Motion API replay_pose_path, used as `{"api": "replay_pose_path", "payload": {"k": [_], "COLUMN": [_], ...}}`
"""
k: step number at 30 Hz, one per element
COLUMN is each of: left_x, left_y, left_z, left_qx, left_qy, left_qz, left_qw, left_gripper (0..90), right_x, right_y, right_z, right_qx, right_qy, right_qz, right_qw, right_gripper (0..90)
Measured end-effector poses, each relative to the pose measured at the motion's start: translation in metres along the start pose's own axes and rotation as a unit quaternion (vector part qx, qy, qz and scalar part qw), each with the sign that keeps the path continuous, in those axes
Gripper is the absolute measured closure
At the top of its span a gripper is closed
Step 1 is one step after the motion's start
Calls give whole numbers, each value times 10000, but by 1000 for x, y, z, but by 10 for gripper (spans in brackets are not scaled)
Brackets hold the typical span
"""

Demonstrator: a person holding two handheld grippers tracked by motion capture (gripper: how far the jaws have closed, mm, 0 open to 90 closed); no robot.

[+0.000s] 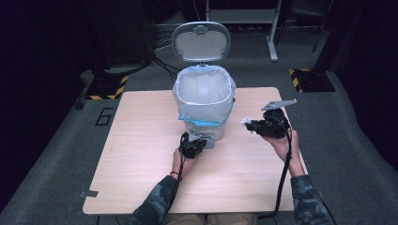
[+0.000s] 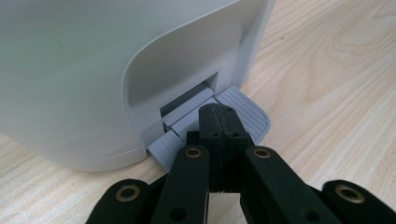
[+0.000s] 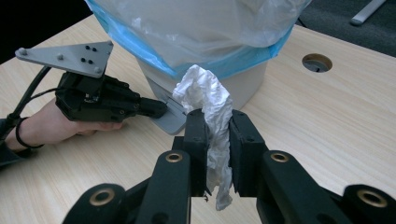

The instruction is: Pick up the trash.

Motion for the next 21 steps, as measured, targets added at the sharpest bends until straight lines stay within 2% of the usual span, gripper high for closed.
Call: {"api": "replay_pose_path", "payload": {"k": [21], "left_x": [0], "left_y": [-1], "left_z": [0], "left_qx": [85], "left_qy": [22], "left_qz": [-50], "left_qw": [9999], "left_gripper": [899], "right_x": [5], "right_y": [-9], "right_z": [26], "right_qx": [150], "right_qy": [14], "right_qz": [22], "right_qw": [9999], "right_gripper": [793]}}
Point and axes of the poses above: each handheld gripper's, and its own axes: x roughly backward along the jaws, z roughly out of its top, y roughly to its right, the point moved 3 cm from there along -x, roughly forward along the jaws, and after that the axes turned 14 degrees about -x, right-handed, at the moved point
